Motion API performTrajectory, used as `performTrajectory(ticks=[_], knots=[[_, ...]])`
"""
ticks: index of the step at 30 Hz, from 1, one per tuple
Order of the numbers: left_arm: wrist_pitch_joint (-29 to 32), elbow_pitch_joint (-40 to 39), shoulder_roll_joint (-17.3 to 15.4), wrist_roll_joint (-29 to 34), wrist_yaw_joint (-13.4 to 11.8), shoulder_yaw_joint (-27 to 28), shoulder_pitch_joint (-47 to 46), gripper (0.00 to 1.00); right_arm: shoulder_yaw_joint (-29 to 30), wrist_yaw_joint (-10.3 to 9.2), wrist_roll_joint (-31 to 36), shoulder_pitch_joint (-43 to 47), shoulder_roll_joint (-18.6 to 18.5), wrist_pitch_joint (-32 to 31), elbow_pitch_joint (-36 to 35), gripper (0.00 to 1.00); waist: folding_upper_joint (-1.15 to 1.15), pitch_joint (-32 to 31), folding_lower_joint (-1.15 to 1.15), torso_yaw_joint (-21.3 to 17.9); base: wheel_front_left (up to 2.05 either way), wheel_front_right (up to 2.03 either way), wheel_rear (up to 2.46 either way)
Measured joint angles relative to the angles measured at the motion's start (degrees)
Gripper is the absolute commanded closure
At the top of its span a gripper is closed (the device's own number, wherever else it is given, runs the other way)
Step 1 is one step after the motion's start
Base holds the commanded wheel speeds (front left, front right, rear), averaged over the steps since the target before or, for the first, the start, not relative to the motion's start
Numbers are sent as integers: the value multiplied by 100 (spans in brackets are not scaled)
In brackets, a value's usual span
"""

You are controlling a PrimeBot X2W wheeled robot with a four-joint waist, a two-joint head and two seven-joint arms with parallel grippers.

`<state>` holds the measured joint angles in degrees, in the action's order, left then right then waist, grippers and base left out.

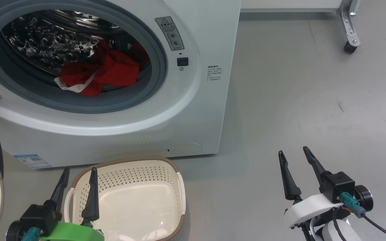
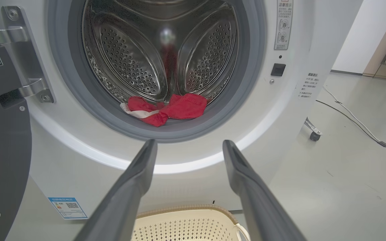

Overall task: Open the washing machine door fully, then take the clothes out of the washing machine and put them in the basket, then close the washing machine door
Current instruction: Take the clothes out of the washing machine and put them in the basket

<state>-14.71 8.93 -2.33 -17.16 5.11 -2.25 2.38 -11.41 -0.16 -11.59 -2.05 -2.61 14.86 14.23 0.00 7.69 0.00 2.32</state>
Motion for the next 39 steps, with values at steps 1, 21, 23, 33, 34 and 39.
performTrajectory(ticks=[1, 21, 23, 33, 34, 39], knots=[[0, 0, 0, 0, 0, -12, -1, 0, -5, 0, 0, 0, 0, 0, 0, 0, 0, 43, 0, -1, 0, 0, 0], [0, 278, 2, -113, 58, -193, -924, 0, -159, -58, 0, -436, -2, 0, -74, 0, 0, 1134, 0, 10, 0, 0, 0], [-1, 358, 3, -98, 76, -180, -1143, 0, -189, -58, -1, -493, -3, 0, -79, 0, 0, 1239, 0, 3, 0, 0, 0], [129, 813, -330, -89, 124, -155, -2527, 0, -416, -59, -152, -797, -13, 0, -81, 0, 0, 1758, 0, -136, 0, 0, 0], [170, 837, -371, -89, 125, -146, -2679, 0, -432, -59, -158, -829, -14, 0, -82, 0, 0, 1802, 0, -156, 0, 0, 0], [443, 996, -508, -97, 135, -135, -3379, 0, -511, -137, -247, -932, -19, 0, -87, 0, 0, 2017, 0, -255, 0, 0, 0]])
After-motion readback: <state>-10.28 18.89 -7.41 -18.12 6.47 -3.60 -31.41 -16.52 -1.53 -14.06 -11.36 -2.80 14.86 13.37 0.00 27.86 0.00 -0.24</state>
